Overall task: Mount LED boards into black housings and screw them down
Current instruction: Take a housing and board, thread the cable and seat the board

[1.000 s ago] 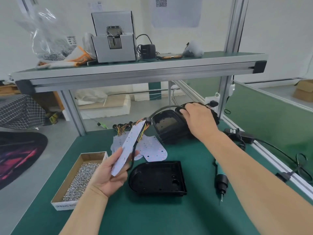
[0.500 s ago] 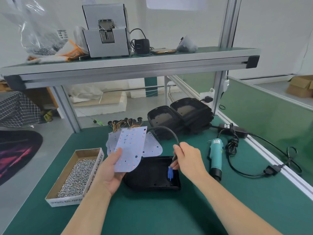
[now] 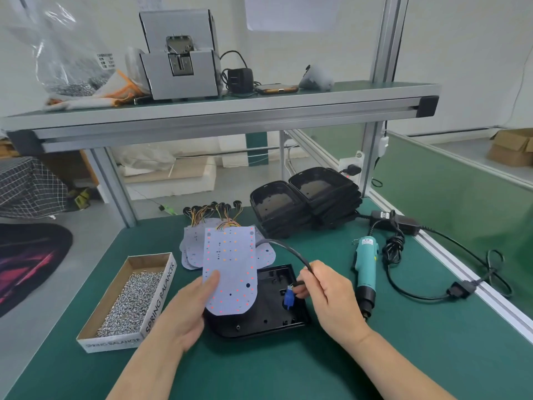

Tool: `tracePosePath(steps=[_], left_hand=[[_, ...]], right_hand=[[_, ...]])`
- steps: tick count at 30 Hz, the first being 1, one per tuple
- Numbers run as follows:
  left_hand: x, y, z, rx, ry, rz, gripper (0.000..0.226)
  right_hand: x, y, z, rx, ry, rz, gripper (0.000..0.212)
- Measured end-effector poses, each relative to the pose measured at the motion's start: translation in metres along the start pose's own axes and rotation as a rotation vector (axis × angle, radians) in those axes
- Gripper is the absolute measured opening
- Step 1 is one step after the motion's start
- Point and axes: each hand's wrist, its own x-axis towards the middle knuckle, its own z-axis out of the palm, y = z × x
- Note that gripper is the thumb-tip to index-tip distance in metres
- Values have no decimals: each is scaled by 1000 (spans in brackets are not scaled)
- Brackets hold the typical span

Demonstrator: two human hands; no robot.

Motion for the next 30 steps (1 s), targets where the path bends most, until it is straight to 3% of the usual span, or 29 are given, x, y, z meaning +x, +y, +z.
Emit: tracePosePath(steps=[6,11,14,15,17,18,21,23,25,28,30], left_hand=[[-2,-2,5,0,9,7,35],[-7,-4,13,-43,86,127,37],[-11,2,20,-68,63,181,46],[-11,5,22,-80,62,199,48],[-11,11,23,-107,50,222,48],[-11,14,22,-123,40,225,47],[-14,19,19,-223,42,211,38],[-14,20,17,-293,61,209,26],[-13,22,16,-372,87,185,25],[-13,25,6,-507,107,161,26],[-13,26,-2,-559,113,175,31]], right_hand=[[-6,-7,1,34,-59,-8,26],[10,-9,-12,-223,-106,-1,31],[17,-18,-7,-212,-124,-32,16],[18,-22,-6,-175,-143,-22,13],[21,-28,-8,50,-206,103,52],[22,-33,-11,257,-236,213,57],[25,-38,-16,761,-367,387,37],[28,-37,-17,821,-410,440,44],[29,-34,-19,610,-429,339,32],[42,-18,-29,-382,-410,46,32],[52,-5,-40,-968,-337,6,32]])
